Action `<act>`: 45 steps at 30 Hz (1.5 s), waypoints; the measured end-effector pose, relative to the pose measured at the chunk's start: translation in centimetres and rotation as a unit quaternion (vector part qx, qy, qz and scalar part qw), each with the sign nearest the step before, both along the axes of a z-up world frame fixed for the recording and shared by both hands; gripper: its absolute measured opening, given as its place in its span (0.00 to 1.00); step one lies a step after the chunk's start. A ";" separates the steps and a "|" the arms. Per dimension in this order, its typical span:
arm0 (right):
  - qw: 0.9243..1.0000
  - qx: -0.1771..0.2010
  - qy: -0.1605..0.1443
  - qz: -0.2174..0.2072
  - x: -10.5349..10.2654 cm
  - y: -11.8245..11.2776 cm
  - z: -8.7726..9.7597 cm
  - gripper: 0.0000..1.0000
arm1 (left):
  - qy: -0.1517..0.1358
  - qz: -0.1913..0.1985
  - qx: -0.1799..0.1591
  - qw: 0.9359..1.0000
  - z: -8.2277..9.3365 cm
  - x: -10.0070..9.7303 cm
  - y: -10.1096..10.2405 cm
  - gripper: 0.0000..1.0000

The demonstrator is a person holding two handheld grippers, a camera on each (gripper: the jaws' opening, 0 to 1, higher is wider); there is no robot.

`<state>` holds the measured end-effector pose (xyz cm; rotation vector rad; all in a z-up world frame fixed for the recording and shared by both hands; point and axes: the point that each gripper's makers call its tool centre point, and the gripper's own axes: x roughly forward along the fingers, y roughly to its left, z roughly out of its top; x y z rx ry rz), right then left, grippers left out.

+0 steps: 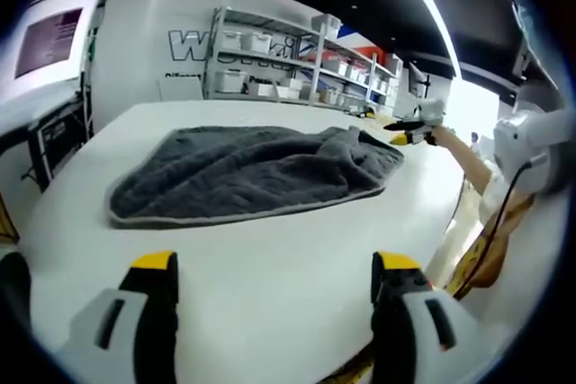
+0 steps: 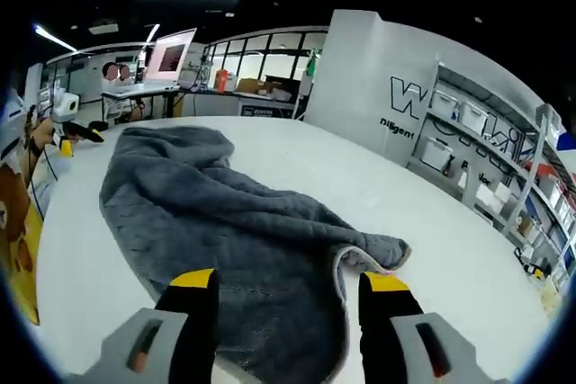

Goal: Fold the towel on the table until its edges align and the towel forms a compact rectangular stack.

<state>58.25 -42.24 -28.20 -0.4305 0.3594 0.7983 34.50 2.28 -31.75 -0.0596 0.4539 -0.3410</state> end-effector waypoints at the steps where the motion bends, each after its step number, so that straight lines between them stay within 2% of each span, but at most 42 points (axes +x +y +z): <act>1: 1.000 0.006 0.002 0.000 -0.3 -0.1 0.0 0.68 | 0.000 0.000 0.001 1.000 0.0 0.0 0.0 0.93; 5: 0.999 0.030 0.014 -0.004 -1.3 -0.3 -0.1 0.74 | 0.001 0.001 0.000 1.000 0.0 0.1 0.1 0.93; 10: 1.000 0.023 0.016 -0.006 -2.1 -0.9 -0.7 0.77 | 0.003 -0.003 0.000 1.000 -0.2 0.2 -0.1 0.93; 20: 0.999 0.043 0.026 -0.013 -3.8 -1.7 -0.4 0.84 | 0.004 -0.006 0.000 1.000 -0.3 0.5 -0.4 0.93; 28: 0.999 0.013 0.039 -0.008 -5.1 -1.9 -1.3 0.89 | 0.005 -0.007 0.000 1.000 -0.3 0.6 -0.5 0.93; 33: 0.999 -0.004 0.050 0.001 -6.3 -1.9 -2.2 0.97 | 0.006 -0.008 -0.001 1.000 -0.4 0.6 -0.6 0.93; 45: 0.997 0.002 0.073 -0.002 -7.0 -2.4 -3.1 0.99 | 0.005 -0.010 -0.001 1.000 -0.5 0.5 -0.7 0.93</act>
